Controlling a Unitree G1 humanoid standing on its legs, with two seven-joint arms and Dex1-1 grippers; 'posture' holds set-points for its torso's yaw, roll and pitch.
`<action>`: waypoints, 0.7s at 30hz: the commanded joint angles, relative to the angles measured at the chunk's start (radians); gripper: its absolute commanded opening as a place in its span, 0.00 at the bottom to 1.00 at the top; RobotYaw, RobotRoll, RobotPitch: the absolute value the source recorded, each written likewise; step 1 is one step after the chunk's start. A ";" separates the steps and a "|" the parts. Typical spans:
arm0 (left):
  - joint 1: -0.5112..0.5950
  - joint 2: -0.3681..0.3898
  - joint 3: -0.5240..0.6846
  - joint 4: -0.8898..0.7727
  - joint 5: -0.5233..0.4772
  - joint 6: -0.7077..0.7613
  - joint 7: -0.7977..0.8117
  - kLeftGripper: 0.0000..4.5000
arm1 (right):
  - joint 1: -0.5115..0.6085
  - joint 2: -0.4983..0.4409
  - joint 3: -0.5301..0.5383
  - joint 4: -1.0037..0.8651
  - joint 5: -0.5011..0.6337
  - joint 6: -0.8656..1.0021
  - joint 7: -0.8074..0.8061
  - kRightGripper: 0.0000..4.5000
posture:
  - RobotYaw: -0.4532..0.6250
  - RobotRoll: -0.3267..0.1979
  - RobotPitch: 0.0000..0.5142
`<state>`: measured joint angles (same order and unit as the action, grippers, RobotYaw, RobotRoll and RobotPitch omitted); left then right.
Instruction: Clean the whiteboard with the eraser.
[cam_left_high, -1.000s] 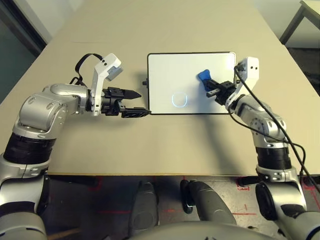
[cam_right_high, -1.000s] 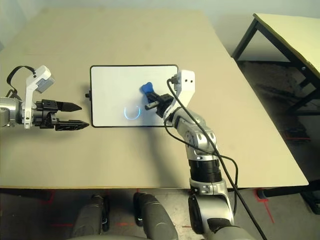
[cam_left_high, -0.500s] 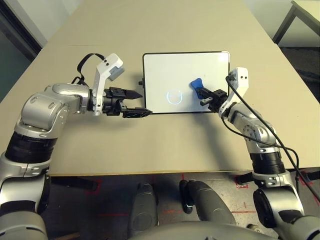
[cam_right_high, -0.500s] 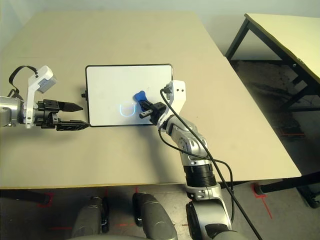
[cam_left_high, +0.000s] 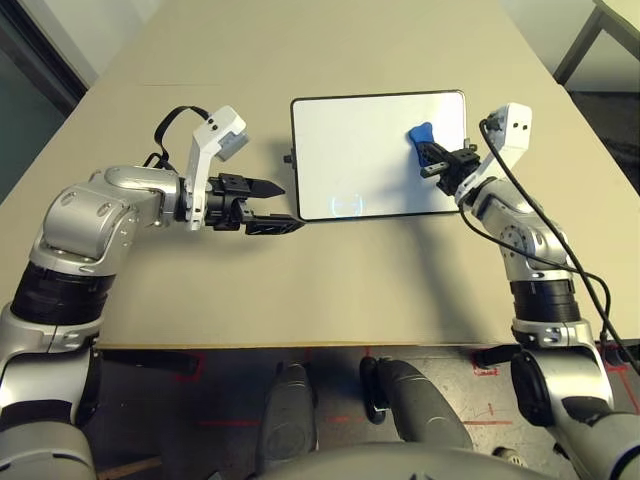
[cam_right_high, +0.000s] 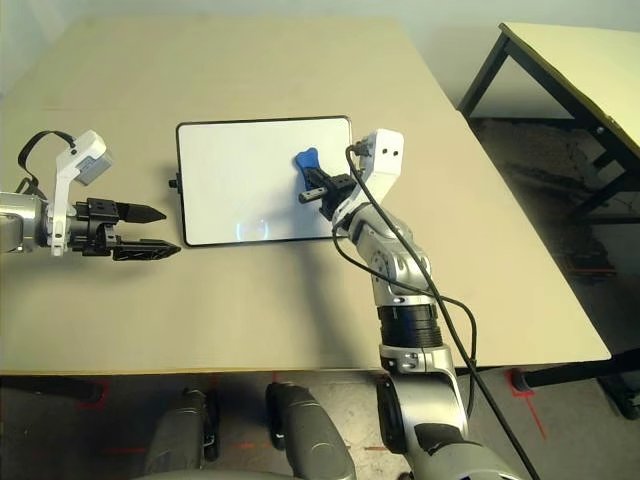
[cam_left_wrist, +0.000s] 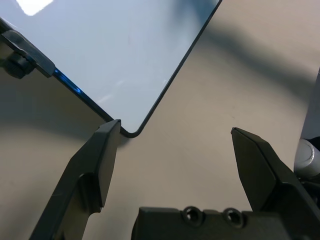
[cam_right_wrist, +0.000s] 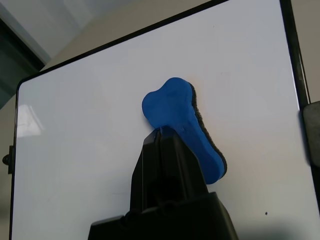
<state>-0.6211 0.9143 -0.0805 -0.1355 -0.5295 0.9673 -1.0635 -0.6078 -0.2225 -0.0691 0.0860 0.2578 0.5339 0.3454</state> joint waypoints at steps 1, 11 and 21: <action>0.011 0.005 -0.003 -0.005 0.004 -0.002 -0.003 1.00 | 0.041 0.015 0.025 0.011 0.003 0.067 -0.007 0.01 | 0.36 0.62 0.34; 0.004 0.005 -0.006 0.000 0.005 -0.003 -0.006 1.00 | 0.110 0.051 0.115 -0.087 0.029 0.213 0.035 0.01 | 0.35 0.62 0.34; -0.006 0.000 -0.014 0.009 0.009 -0.006 -0.008 1.00 | 0.056 0.111 0.243 -0.023 0.028 0.270 0.109 0.01 | 0.36 0.62 0.33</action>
<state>-0.6247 0.9146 -0.0830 -0.1265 -0.5289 0.9662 -1.0651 -0.5496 -0.1261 0.1262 -0.0095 0.2998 0.7723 0.4529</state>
